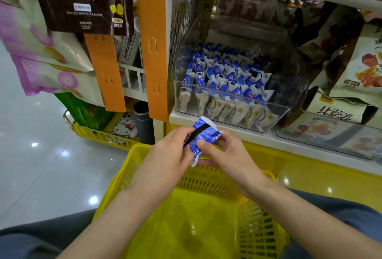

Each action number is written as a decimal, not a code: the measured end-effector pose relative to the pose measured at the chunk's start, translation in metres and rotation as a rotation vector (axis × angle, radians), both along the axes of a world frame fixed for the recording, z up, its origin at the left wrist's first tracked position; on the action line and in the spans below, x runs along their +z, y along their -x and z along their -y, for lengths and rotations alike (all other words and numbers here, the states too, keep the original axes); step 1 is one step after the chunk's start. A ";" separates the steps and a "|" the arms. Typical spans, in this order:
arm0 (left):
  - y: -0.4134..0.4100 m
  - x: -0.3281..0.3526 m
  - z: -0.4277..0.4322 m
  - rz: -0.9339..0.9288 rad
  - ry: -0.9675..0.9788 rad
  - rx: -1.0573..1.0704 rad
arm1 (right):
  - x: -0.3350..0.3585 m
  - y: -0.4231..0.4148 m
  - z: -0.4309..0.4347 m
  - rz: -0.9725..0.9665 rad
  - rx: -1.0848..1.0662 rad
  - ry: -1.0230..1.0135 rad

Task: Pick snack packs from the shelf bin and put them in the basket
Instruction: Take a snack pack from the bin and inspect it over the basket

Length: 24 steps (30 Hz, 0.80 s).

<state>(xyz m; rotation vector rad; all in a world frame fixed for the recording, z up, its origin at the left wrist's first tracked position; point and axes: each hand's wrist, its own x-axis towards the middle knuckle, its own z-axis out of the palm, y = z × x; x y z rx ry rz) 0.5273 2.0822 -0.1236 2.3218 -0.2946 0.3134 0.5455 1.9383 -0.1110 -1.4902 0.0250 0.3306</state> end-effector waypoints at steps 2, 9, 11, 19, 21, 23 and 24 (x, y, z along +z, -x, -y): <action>0.002 0.002 0.002 0.024 -0.088 0.034 | -0.001 0.001 -0.003 0.024 0.004 0.017; 0.005 0.010 0.003 0.062 -0.241 0.046 | -0.001 0.002 -0.003 0.059 0.024 0.052; 0.004 0.008 0.003 0.038 -0.251 0.049 | -0.003 0.001 -0.003 0.070 0.021 0.079; 0.001 0.007 0.003 -0.003 -0.084 0.074 | -0.007 -0.005 0.000 0.160 0.092 0.239; 0.001 0.005 0.001 0.034 -0.148 0.083 | -0.008 -0.005 0.001 0.168 0.122 0.273; 0.000 0.002 0.001 0.066 -0.190 0.089 | -0.009 -0.006 0.002 0.171 0.142 0.312; -0.001 0.002 0.000 0.070 -0.189 0.087 | -0.009 -0.006 0.002 0.175 0.144 0.328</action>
